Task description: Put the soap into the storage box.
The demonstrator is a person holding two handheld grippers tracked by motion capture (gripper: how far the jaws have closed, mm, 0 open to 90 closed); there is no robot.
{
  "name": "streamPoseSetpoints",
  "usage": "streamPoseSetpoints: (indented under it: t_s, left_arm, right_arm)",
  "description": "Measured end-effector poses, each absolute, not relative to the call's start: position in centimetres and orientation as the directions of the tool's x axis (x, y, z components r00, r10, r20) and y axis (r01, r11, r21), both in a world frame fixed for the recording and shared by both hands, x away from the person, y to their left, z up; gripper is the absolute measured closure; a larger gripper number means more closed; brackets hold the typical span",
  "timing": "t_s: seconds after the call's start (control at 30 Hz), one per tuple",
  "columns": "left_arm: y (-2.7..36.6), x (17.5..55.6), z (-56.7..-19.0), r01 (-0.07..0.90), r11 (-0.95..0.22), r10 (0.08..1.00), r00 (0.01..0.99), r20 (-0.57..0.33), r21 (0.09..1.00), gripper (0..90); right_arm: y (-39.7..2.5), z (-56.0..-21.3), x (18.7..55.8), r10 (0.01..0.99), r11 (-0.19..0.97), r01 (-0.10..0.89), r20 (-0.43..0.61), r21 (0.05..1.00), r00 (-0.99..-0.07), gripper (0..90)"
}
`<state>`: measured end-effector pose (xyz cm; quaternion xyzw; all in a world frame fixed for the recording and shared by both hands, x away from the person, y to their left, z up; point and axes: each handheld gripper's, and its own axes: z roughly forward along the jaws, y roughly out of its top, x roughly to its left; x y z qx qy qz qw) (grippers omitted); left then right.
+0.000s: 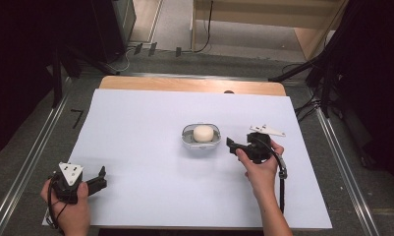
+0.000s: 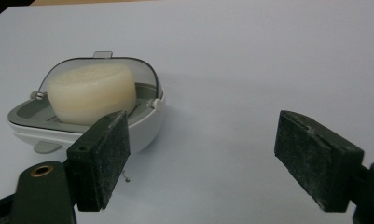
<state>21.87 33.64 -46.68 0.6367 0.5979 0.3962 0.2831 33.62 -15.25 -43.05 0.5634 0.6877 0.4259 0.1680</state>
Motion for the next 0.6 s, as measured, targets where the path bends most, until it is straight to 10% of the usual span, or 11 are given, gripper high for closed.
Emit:
streamPoseSetpoints:
  t_s: [0.6]
  left_arm:
    - [33.6, 21.9, -46.7, 0.541, -0.132, 0.984, -0.029, 0.175, 0.831, 0.2]
  right_arm:
    - [-18.8, -44.5, 32.5, 0.932, -0.020, 0.643, 0.247, 0.766, -0.265, 17.8]
